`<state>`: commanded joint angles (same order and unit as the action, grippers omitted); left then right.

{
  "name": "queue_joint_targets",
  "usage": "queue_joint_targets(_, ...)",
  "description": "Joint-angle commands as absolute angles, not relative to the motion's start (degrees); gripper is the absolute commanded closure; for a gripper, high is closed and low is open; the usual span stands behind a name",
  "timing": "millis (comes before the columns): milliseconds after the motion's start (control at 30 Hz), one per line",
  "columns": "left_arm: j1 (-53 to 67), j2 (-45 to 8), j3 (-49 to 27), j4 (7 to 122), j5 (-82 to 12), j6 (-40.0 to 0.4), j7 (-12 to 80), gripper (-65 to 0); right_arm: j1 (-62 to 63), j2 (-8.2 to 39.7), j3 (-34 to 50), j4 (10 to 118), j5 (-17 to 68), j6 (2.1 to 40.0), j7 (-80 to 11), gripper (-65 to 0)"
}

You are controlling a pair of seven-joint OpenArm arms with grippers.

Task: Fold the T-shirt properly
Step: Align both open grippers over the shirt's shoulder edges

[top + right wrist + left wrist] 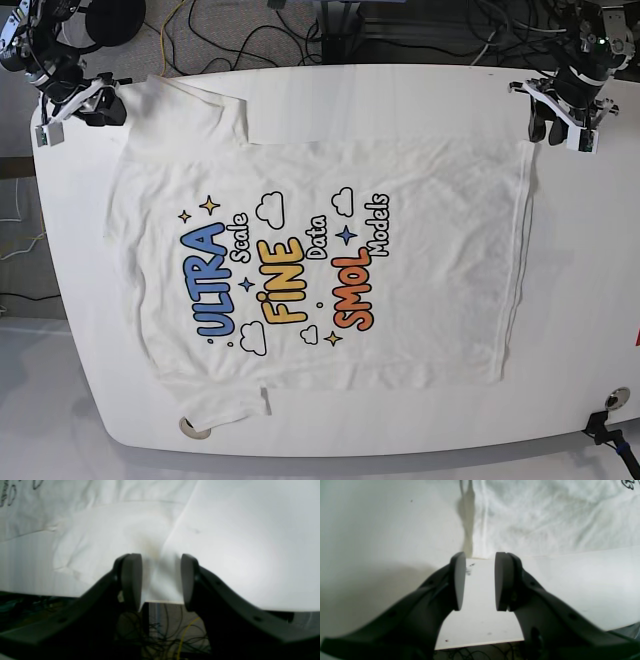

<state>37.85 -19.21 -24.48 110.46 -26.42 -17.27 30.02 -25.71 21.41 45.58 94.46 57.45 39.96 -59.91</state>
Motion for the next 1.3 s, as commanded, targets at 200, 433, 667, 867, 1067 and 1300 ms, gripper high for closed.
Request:
queue_joint_targets(200,37.8,-19.2,-24.5,110.5,-26.4,-17.3,30.0,-18.5,-27.8,19.5,45.5,94.0,62.6,39.9,-61.7,-25.1)
queue_joint_targets(433,37.8,-19.2,-24.5,110.5,-26.4,-17.3,30.0,-18.5,-28.0,17.5,45.5,88.3,66.5,40.0,-64.4,-25.1)
queue_joint_targets(667,37.8,-19.2,-24.6,110.5,-26.4,-17.3,30.0,-18.5,-28.0,17.5,45.4,88.3,66.4,39.9,-64.4,-25.1)
queue_joint_targets(867,37.8,-19.2,-24.6,110.5,-26.4,-17.3,30.0,-18.5,-28.2,17.5,45.3,88.2,66.2,39.8,-64.4,-25.1)
queue_joint_targets(1067,37.8,-19.2,-24.6,110.5,-26.4,-17.3,30.0,-18.5,-28.2,16.6,45.4,88.2,62.9,39.8,-64.4,-25.1)
queue_joint_targets(1300,37.8,-19.2,-24.6,110.5,-26.4,-17.3,30.0,-18.5,-28.1,16.2,45.2,88.2,62.7,39.8,-64.4,-25.1)
